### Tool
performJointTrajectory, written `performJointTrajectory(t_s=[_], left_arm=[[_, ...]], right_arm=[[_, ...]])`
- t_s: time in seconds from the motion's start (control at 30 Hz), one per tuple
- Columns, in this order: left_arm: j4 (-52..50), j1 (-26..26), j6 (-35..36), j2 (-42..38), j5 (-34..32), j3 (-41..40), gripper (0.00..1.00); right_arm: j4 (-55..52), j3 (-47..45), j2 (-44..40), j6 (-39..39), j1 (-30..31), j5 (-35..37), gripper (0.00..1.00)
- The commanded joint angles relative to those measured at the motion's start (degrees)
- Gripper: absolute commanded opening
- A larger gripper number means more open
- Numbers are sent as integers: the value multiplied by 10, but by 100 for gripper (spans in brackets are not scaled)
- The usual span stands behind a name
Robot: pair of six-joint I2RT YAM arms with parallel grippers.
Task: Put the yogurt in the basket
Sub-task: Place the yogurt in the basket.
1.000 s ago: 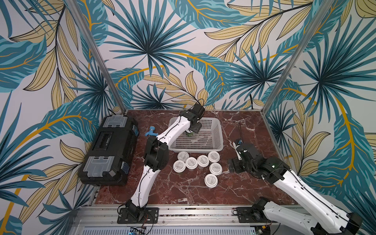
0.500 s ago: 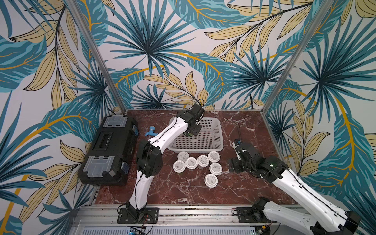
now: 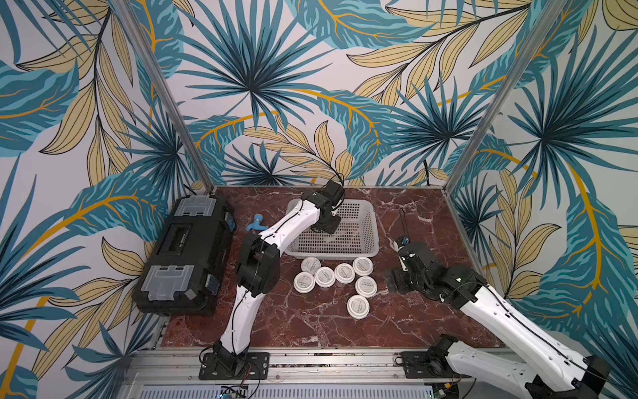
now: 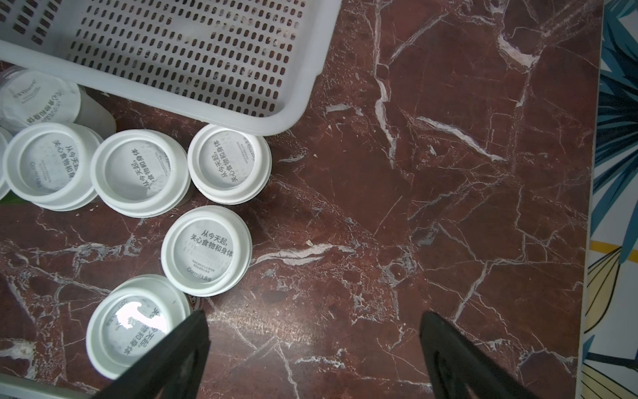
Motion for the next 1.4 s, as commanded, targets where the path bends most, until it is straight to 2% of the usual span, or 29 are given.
performJointTrajectory(t_s=[0.0,0.8,1.37], left_arm=[[1,3,-4,16,-3,4,41],[2,13,4,67,-15,50,42],[11,15,0,53,-5,43,43]], right_arm=[[1,-6,1,4,3,3,100],[1,-7,1,6,4,-6,100],[1,-8,-1,7,5,-5,99]])
